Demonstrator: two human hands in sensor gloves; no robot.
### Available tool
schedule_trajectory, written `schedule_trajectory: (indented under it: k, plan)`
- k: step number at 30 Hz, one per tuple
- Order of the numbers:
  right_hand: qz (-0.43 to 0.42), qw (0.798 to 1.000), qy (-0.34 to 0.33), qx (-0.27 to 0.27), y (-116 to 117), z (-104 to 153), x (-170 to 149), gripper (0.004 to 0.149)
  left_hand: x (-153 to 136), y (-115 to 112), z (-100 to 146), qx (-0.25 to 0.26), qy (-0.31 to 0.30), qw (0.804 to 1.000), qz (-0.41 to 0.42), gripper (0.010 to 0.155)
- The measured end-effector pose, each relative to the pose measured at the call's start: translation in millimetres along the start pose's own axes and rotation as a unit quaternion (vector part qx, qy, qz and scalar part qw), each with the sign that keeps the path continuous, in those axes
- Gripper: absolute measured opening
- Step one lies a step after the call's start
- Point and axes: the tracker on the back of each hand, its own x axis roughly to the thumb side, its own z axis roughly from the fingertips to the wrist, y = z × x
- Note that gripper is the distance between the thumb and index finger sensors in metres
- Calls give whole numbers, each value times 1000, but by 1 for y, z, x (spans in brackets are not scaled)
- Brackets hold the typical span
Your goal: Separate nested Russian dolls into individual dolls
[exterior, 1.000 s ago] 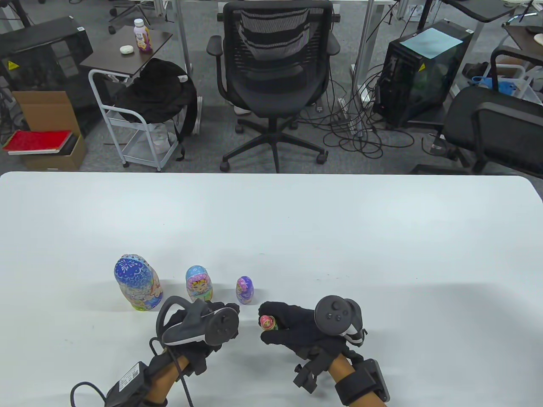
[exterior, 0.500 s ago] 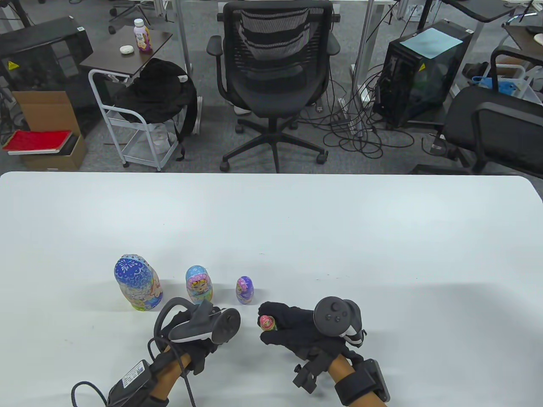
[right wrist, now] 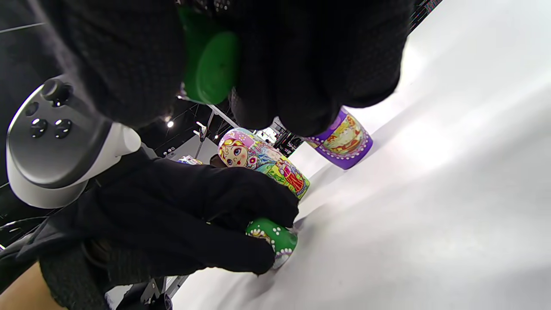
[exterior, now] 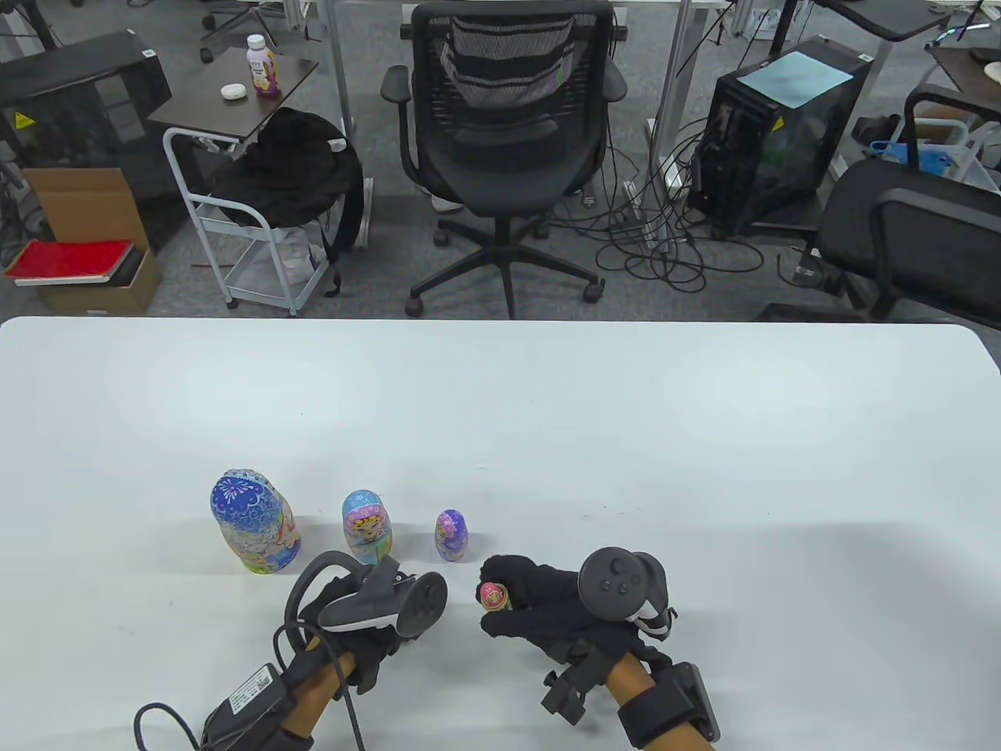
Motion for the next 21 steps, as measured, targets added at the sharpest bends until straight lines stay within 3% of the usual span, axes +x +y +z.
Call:
schedule_trajectory:
  k: [5, 9, 14, 17, 21]
  plan:
    - [4, 1000, -2, -2, 0, 0, 0, 72, -3, 9, 6, 13, 5, 1000, 7, 69]
    - [4, 1000, 0, 1, 1, 0, 0, 73, -5, 26, 18, 101, -7, 994, 44, 68]
    - [24, 1000, 0, 10, 3, -1, 0, 73, -3, 43, 34, 241, -61, 962, 112, 64]
    - [34, 999, 3, 15, 5, -1, 0, 73, 1, 46, 38, 280, -98, 940, 172, 61]
    - [39, 999, 3, 22, 7, -1, -1, 73, 7, 46, 38, 280, -121, 931, 201, 63]
